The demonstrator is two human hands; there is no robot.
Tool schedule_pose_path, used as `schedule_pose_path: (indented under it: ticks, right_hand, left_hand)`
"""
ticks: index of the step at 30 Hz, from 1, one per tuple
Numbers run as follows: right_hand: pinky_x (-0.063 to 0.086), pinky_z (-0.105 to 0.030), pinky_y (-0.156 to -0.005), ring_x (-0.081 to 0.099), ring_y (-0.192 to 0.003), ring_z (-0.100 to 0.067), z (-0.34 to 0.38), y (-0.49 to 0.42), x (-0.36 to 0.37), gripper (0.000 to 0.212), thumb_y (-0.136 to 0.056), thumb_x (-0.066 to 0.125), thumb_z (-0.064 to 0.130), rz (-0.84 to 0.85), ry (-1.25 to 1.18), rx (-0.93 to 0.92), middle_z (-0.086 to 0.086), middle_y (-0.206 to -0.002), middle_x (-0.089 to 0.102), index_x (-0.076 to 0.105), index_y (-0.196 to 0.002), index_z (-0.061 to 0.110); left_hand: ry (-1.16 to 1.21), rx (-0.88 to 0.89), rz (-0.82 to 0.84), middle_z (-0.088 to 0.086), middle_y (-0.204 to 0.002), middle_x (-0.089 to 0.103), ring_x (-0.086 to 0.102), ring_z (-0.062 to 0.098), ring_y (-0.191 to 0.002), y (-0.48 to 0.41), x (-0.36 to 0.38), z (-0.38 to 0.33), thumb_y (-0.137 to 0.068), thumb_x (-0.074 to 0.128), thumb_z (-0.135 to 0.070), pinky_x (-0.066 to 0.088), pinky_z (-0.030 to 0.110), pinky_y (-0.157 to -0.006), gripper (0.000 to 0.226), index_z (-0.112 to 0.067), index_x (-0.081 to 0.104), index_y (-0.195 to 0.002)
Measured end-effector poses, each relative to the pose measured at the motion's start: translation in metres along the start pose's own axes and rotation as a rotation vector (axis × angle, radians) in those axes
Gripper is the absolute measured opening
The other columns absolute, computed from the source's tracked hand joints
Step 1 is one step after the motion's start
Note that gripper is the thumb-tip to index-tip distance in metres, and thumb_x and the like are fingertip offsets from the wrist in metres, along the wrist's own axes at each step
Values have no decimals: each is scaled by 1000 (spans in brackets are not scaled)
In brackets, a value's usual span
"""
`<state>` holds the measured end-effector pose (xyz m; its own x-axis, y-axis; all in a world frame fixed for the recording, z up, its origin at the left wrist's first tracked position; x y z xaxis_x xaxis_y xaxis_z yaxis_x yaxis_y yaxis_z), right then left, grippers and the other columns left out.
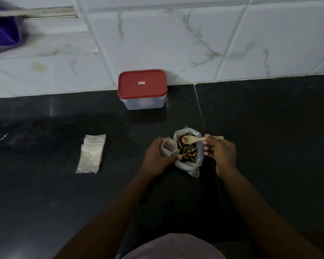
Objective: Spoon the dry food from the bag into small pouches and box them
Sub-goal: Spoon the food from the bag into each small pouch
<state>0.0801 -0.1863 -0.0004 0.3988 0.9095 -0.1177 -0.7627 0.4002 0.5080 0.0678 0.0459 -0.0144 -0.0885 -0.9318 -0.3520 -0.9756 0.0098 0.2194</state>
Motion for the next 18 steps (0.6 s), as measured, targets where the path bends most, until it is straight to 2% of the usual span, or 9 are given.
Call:
schedule_pose_path:
  ticks: [4, 8, 12, 14, 16, 18]
  right_hand:
    - [55, -25, -62, 67, -73, -13, 10, 8, -2, 13, -91, 75, 22, 22, -71, -39, -2, -76, 75, 75, -83, 12]
    - [54, -30, -69, 67, -74, -14, 28, 23, 6, 9, -92, 74, 20, 129, -103, -156, -4, -79, 76, 77, -88, 13]
    - [53, -31, -69, 68, -74, -13, 37, 36, 17, 9, -92, 74, 19, 209, -2, -289, -6, -80, 76, 78, -93, 11]
    - [55, -31, -70, 71, -75, -12, 36, 40, 21, 9, -92, 75, 23, 225, 91, -350, -4, -80, 77, 79, -92, 15]
    - [58, -32, -73, 73, -79, -11, 34, 45, 25, 9, -91, 77, 26, 240, 200, -415, -1, -81, 77, 79, -91, 18]
    - [60, -28, -80, 74, -86, -6, 35, 50, 28, 7, -90, 78, 20, 279, 291, -511, 4, -87, 79, 81, -95, 18]
  left_hand:
    - [-15, 22, -5, -10, -117, 64, 62, 4, -110, -2, -1, -2, -73, 92, -29, 54, 26, -90, 60, -30, 56, -121]
    - [-1, 23, 4, -12, -114, 66, 63, 3, -108, -3, -1, -2, -73, 91, -27, 55, 25, -89, 55, -28, 60, -118]
    - [34, 27, 15, -11, -116, 68, 64, 2, -108, -4, 1, -4, -74, 91, -23, 55, 25, -90, 53, -26, 61, -118]
    - [49, 29, 22, -12, -115, 69, 64, -3, -106, -3, 1, -5, -75, 90, -20, 54, 21, -88, 54, -26, 61, -119]
    - [53, 38, 11, -13, -110, 69, 64, -6, -102, -2, 0, -7, -74, 90, -17, 52, 14, -84, 51, -27, 61, -115]
    - [54, 45, -5, -13, -107, 69, 64, -6, -98, -1, 0, -7, -73, 91, -16, 51, 13, -81, 49, -27, 62, -111]
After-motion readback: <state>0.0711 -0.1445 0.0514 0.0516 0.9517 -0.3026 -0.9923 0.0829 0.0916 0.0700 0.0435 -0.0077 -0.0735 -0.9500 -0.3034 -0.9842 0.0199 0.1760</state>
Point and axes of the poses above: each hand's wrist, its own y-axis away from the middle knuckle, its own x-axis out of the palm, z = x × y, the point moved 5 cm from there along -y, towards the middle knuckle
